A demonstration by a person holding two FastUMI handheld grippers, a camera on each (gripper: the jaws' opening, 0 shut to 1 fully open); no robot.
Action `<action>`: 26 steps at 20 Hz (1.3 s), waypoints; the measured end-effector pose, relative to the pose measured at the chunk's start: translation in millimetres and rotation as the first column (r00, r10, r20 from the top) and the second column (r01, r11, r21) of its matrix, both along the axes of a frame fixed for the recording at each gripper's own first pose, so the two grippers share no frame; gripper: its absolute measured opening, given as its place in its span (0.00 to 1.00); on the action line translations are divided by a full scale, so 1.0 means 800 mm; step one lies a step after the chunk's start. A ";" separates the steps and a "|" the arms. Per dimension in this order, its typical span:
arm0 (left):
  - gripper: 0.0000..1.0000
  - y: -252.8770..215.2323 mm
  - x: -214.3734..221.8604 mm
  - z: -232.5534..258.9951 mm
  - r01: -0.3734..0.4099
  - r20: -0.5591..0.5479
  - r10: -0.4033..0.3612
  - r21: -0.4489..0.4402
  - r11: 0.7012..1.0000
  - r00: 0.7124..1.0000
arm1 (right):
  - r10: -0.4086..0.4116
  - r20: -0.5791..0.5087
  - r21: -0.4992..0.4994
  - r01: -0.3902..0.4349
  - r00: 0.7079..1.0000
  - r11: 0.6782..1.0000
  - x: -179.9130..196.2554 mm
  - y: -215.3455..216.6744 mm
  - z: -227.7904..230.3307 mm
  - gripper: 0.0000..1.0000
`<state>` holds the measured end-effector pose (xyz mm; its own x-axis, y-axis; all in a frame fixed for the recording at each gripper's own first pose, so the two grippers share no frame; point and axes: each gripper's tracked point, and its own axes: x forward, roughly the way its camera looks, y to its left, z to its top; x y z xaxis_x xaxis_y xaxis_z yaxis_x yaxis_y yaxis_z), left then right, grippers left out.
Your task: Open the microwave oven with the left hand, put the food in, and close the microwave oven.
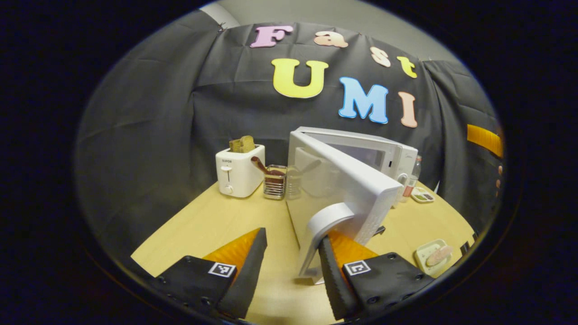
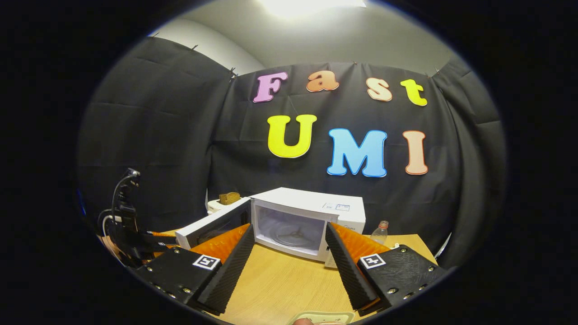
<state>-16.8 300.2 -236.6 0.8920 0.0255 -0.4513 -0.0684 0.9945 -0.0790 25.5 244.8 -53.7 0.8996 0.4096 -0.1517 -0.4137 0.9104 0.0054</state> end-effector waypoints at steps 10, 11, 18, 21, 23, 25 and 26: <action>0.82 0.073 -0.056 -0.008 -0.102 -0.028 0.104 0.055 0.993 0.994 | 0.017 -0.099 -0.082 -0.025 0.995 0.996 0.026 -0.026 -0.027 0.97; 0.82 0.087 -0.062 -0.008 -0.155 -0.026 0.157 0.055 0.986 0.987 | 0.012 -0.101 -0.105 -0.023 0.995 0.994 0.033 -0.035 -0.031 0.97; 0.78 0.103 -0.114 0.041 -0.372 0.054 0.370 0.039 0.927 0.927 | 0.167 -0.271 -0.240 -0.234 0.948 0.942 0.035 -0.059 -0.104 0.97; 0.82 0.092 -0.140 0.079 -0.421 0.104 0.413 0.070 0.904 0.905 | 0.227 -0.359 -0.334 -0.352 0.905 0.875 0.017 -0.077 -0.149 0.97; 0.96 0.083 -0.154 0.108 -0.440 0.145 0.426 0.091 0.893 0.893 | 0.281 -0.454 -0.370 -0.466 0.845 0.804 -0.006 -0.084 -0.188 0.97; 0.98 0.075 -0.166 0.131 -0.452 0.179 0.430 0.106 0.886 0.885 | 0.317 -0.524 -0.388 -0.553 0.791 0.737 -0.029 -0.095 -0.215 0.98; 0.97 0.072 -0.172 0.139 -0.458 0.187 0.434 0.111 0.882 0.881 | 0.335 -0.551 -0.386 -0.589 0.765 0.710 -0.039 -0.098 -0.226 0.98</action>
<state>-154.6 357.9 -125.6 0.8270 0.4927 -0.2707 -0.5067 0.8619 0.0207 -5.7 166.5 -234.2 0.4069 0.4977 -0.7660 -0.8511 0.5111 -0.1200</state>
